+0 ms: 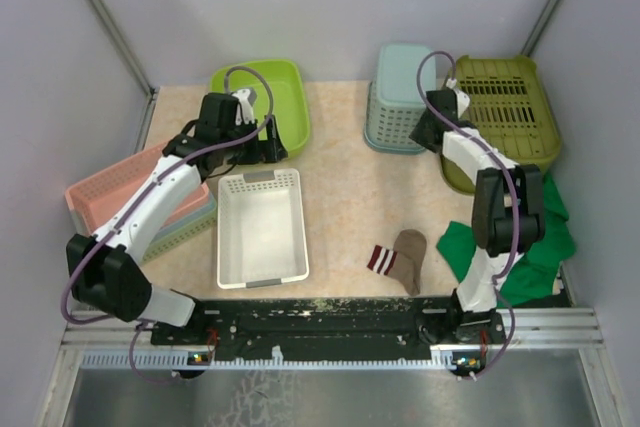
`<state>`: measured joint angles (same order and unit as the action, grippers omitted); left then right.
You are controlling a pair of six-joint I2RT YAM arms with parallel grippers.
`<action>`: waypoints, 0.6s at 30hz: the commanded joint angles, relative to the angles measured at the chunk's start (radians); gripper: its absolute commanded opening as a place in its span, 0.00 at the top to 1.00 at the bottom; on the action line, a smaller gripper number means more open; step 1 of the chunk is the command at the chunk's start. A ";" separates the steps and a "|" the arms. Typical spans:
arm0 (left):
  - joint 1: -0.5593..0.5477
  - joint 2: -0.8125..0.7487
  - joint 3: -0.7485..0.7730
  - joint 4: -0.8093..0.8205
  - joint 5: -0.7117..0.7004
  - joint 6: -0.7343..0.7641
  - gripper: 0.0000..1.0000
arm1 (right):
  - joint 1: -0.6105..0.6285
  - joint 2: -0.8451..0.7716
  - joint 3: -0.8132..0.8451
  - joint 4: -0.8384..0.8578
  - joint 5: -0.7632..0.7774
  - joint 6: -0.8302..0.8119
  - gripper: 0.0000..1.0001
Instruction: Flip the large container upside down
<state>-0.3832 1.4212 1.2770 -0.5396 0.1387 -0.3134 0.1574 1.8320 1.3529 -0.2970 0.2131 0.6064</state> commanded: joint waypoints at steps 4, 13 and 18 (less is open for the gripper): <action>-0.035 0.140 0.090 -0.016 -0.143 -0.007 0.01 | -0.036 -0.247 -0.193 0.184 -0.296 -0.055 0.59; -0.117 0.403 0.358 -0.013 -0.382 0.035 0.01 | 0.014 -0.592 -0.391 0.052 -0.322 -0.142 0.40; -0.167 0.601 0.526 0.019 -0.477 0.015 0.02 | 0.014 -0.796 -0.406 -0.148 -0.246 -0.180 0.30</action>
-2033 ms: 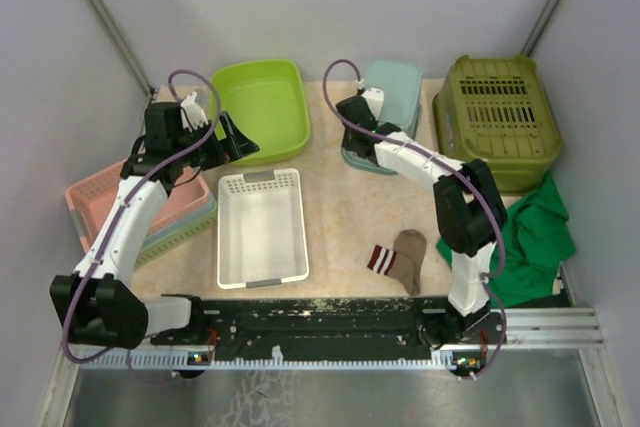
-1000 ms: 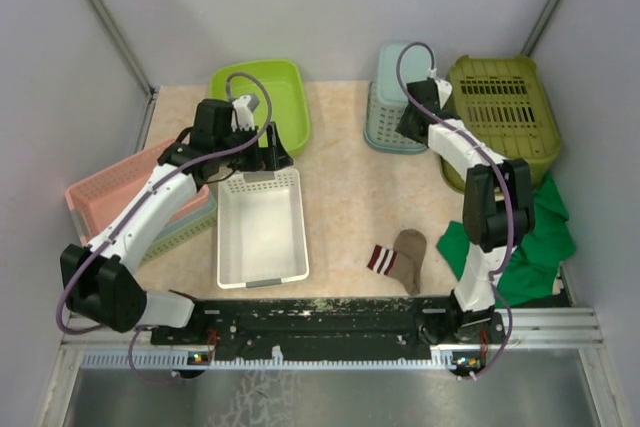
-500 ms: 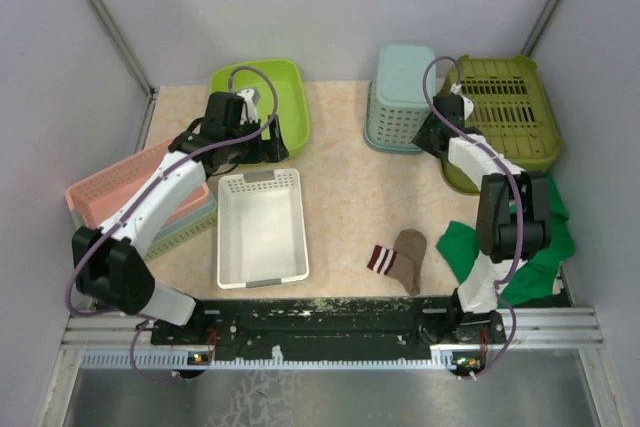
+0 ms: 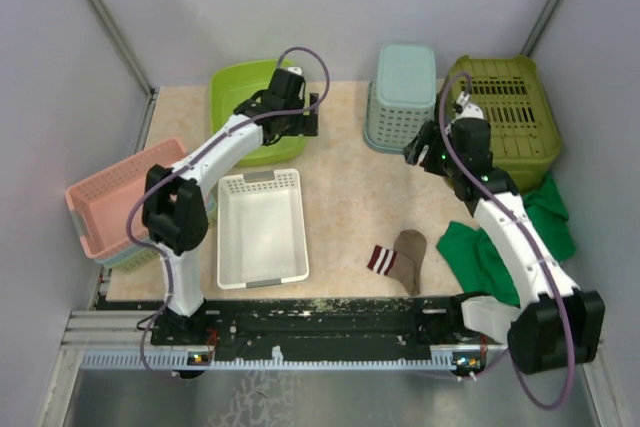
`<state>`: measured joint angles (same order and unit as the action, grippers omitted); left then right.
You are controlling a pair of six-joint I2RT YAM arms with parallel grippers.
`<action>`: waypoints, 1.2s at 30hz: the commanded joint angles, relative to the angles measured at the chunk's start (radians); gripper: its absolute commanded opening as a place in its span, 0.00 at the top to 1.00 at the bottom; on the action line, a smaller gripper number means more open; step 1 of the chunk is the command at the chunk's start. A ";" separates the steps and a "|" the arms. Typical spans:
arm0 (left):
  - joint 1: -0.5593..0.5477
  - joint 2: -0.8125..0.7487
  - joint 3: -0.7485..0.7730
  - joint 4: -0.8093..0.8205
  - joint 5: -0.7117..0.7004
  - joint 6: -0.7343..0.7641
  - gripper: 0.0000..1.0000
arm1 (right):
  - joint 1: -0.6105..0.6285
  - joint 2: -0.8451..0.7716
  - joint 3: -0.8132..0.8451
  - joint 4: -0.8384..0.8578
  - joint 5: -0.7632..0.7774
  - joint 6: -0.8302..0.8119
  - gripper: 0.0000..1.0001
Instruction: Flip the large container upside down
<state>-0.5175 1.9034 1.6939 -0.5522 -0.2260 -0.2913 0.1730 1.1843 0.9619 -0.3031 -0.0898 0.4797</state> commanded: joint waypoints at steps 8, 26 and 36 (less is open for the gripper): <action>-0.042 0.334 0.255 0.075 -0.201 0.030 0.20 | -0.002 -0.351 -0.082 -0.293 0.078 0.004 0.26; -0.044 0.102 0.148 0.091 0.099 0.064 1.00 | -0.001 -0.302 -0.029 -0.254 0.086 0.023 0.28; -0.043 -0.113 0.160 0.094 0.385 0.035 1.00 | -0.001 -0.317 -0.038 -0.232 0.104 0.042 0.28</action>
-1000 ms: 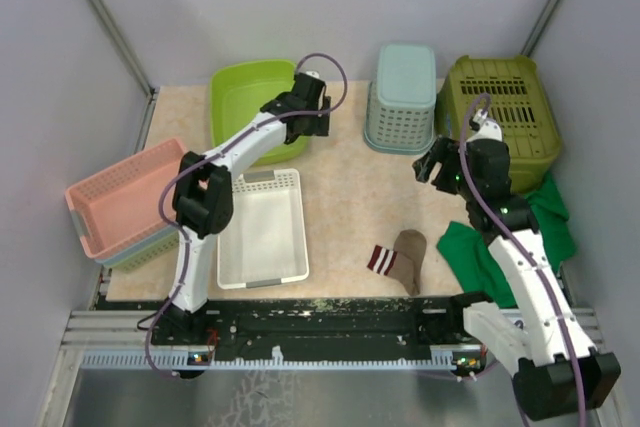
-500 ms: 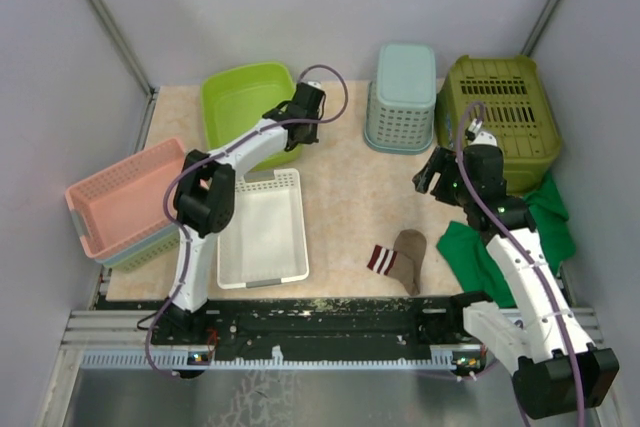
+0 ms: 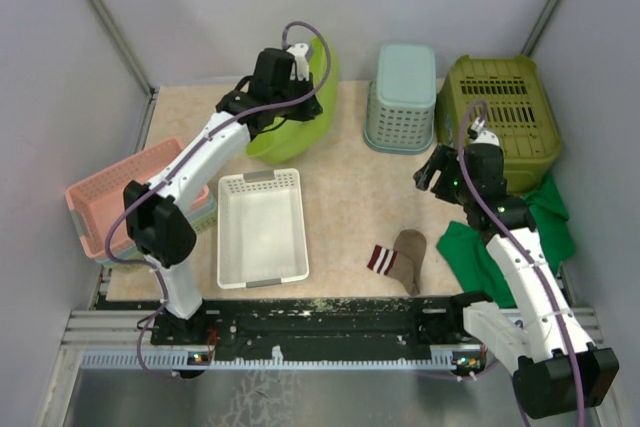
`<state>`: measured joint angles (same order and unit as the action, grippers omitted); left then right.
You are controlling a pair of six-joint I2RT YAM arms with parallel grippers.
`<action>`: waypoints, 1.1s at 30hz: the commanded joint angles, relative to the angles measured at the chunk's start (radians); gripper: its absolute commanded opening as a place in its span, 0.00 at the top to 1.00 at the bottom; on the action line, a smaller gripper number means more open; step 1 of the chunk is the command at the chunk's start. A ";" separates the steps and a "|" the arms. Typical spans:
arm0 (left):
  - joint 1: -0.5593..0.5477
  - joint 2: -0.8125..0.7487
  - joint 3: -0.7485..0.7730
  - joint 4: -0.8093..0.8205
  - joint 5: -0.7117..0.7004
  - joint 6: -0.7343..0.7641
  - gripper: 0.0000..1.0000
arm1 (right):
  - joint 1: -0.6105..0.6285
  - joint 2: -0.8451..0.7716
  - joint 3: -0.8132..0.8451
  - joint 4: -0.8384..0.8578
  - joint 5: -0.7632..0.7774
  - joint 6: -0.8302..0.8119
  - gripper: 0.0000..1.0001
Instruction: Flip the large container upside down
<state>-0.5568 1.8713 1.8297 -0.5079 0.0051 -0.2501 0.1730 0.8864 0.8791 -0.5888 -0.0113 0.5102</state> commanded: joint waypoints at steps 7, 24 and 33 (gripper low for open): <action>0.035 -0.179 -0.106 0.261 0.416 -0.178 1.00 | -0.001 -0.056 0.048 0.043 0.049 0.019 0.28; 0.264 -0.182 -0.689 1.434 0.819 -1.117 1.00 | -0.001 -0.090 0.025 0.032 0.056 0.026 0.28; 0.308 -0.080 -0.686 1.492 0.846 -1.215 1.00 | -0.001 -0.089 0.026 0.015 0.058 0.004 0.28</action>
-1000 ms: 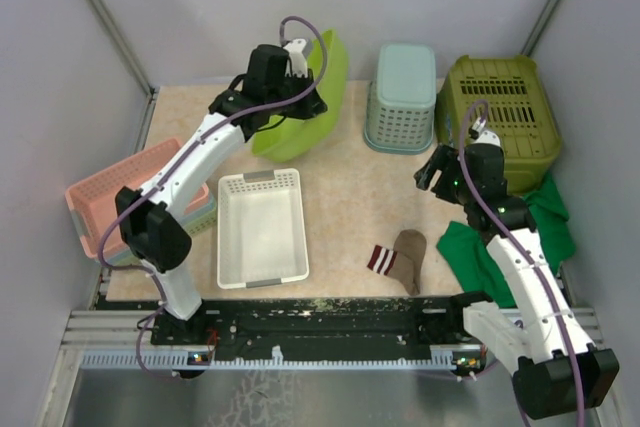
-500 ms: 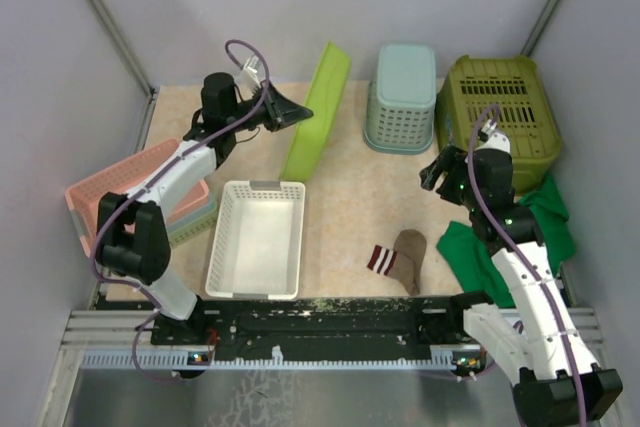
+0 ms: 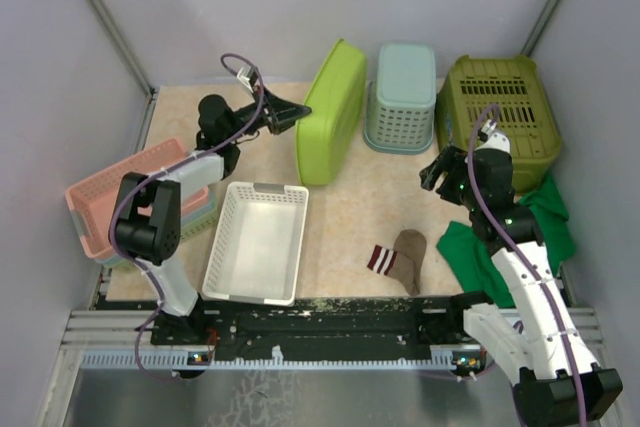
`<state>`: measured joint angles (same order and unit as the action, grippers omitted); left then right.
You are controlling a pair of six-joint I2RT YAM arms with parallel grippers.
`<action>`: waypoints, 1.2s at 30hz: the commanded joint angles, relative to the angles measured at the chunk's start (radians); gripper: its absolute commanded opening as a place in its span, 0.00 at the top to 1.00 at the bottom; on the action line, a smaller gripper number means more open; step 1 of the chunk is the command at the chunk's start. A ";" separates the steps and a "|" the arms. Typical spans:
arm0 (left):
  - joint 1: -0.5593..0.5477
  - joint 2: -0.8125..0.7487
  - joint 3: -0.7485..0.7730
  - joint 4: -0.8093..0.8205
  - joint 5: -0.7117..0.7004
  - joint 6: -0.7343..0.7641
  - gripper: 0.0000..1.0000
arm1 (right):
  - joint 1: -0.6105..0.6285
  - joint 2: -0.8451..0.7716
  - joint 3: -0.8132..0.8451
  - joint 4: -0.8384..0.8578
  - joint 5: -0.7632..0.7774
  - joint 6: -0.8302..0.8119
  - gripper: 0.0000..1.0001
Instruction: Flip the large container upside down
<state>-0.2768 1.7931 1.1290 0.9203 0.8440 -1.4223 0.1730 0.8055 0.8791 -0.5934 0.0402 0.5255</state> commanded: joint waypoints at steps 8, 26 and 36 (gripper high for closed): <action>0.087 -0.002 -0.125 -0.008 -0.079 -0.008 1.00 | -0.001 -0.001 0.002 0.024 -0.023 -0.015 0.28; 0.195 0.042 -0.174 -0.422 -0.196 0.200 0.91 | -0.001 -0.019 -0.025 0.021 -0.025 -0.008 0.28; 0.197 0.101 -0.170 -0.473 -0.207 0.188 1.00 | -0.001 -0.035 -0.041 0.017 -0.013 0.020 0.28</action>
<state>-0.0818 1.7985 0.9962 0.7486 0.6804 -1.3029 0.1730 0.7979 0.8436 -0.6109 0.0177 0.5282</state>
